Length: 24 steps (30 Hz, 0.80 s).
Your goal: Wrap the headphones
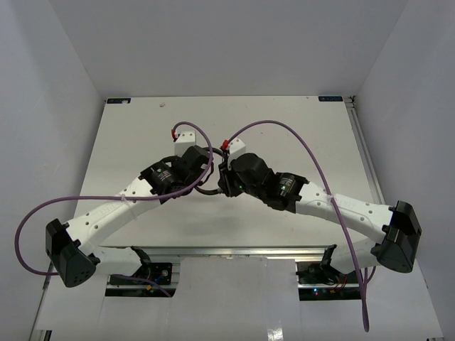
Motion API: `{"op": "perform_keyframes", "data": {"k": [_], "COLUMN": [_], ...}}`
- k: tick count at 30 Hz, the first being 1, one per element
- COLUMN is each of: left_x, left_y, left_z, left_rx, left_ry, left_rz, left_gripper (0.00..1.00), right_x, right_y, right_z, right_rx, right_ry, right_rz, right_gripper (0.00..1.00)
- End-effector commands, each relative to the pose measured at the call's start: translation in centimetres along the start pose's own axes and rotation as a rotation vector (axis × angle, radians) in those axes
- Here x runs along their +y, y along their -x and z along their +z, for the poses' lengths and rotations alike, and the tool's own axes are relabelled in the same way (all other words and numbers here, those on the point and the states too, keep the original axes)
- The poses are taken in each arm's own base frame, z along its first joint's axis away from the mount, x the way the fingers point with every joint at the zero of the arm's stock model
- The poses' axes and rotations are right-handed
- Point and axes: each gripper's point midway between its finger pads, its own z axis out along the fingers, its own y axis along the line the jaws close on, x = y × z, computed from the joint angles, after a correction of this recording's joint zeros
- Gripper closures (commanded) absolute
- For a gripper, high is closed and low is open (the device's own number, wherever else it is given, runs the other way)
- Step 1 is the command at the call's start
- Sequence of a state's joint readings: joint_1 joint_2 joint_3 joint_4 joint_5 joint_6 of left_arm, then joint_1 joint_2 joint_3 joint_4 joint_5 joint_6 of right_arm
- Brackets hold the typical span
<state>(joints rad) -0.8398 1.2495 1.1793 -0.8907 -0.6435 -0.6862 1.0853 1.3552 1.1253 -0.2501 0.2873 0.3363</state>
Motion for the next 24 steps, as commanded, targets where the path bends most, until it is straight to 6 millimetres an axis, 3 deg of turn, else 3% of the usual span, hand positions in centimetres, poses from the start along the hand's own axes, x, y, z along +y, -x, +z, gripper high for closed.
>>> {"op": "perform_keyframes", "data": {"k": [1, 10, 24], "left_x": [0.6, 0.7, 0.8], "left_y": [1.6, 1.1, 1.1], "left_z": [-1.0, -0.4, -0.6], "left_rx": [-0.050, -0.035, -0.038], "left_ry": [0.013, 0.039, 0.037], "left_rz": [-0.049, -0.039, -0.042], "left_gripper": [1.00, 1.00, 1.00], "right_x": [0.1, -0.2, -1.2], "right_y": [2.0, 2.0, 1.1], "right_z": [-1.1, -0.8, -1.1], "right_rx": [-0.046, -0.052, -0.044], "right_ry": [-0.011, -0.038, -0.078], "right_rz": [0.001, 0.005, 0.009], "right_gripper": [0.66, 0.70, 0.64]}}
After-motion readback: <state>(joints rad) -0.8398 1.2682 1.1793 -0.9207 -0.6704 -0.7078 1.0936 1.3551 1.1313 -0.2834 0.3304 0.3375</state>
